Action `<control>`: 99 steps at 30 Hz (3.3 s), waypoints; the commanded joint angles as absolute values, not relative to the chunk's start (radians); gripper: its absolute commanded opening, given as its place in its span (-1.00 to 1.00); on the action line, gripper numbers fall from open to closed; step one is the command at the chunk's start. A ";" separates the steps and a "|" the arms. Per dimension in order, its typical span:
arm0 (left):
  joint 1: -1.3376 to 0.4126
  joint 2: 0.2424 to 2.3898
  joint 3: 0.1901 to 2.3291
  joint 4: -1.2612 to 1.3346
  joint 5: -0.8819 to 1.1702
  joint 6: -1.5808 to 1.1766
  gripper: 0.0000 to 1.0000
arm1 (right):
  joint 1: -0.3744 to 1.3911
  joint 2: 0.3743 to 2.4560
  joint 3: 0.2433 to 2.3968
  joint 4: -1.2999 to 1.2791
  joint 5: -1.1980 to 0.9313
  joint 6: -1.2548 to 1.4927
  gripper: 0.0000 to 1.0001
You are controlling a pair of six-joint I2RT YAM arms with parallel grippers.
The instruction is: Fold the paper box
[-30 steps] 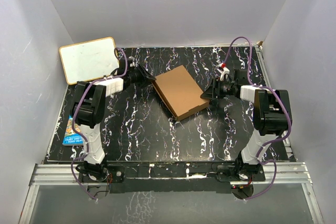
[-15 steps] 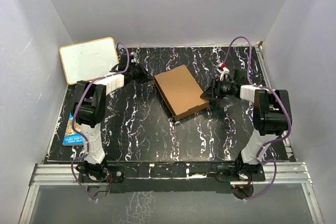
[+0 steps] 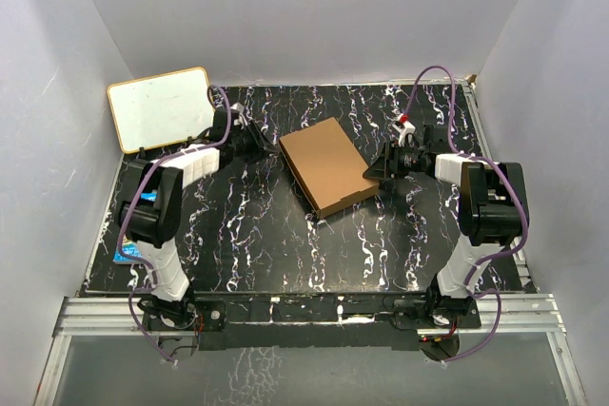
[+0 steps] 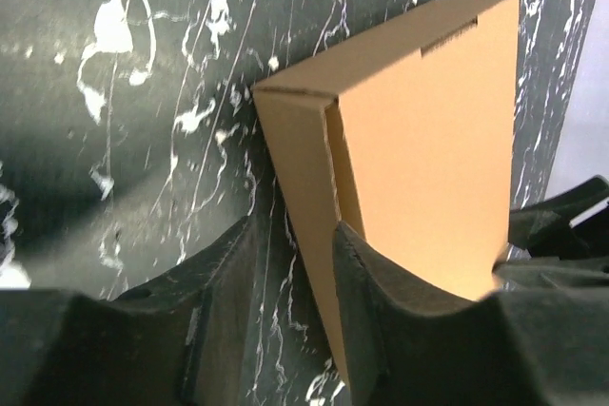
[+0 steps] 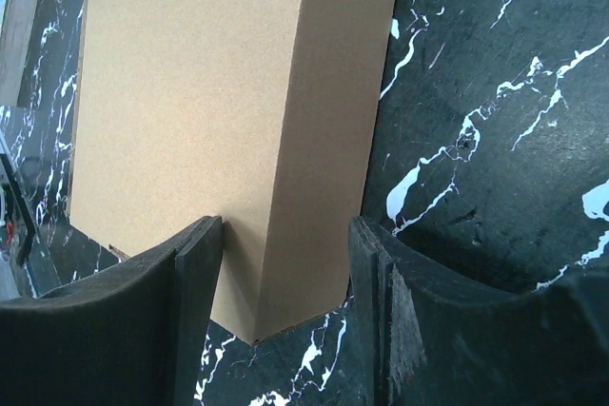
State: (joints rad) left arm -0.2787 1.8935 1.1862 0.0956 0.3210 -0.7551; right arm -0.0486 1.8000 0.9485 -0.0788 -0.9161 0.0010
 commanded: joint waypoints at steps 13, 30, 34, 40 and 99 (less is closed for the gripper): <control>-0.292 1.669 0.850 0.191 0.322 -0.485 -1.00 | 0.123 1.809 1.018 -0.322 -0.861 -0.350 0.15; -0.380 1.698 0.982 0.002 0.213 -0.336 -0.81 | 0.148 1.708 1.171 -0.507 -0.776 -0.494 0.46; -0.364 1.609 0.961 -0.101 0.187 -0.334 -0.81 | 0.146 1.671 1.156 -0.488 -0.748 -0.524 0.44; -0.366 1.525 0.882 -0.183 0.272 -0.374 -0.98 | 0.144 1.614 1.068 -0.427 -0.680 -0.567 0.41; -0.764 1.601 1.112 -0.412 0.136 -0.734 -1.00 | 0.452 1.442 0.903 -0.419 -0.300 -0.308 -0.85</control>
State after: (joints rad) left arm -0.7345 1.7027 1.0927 -0.4877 0.0914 -0.7311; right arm 0.4168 1.4963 0.8806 -0.4416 -0.2096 -0.3508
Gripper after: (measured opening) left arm 0.006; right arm 0.084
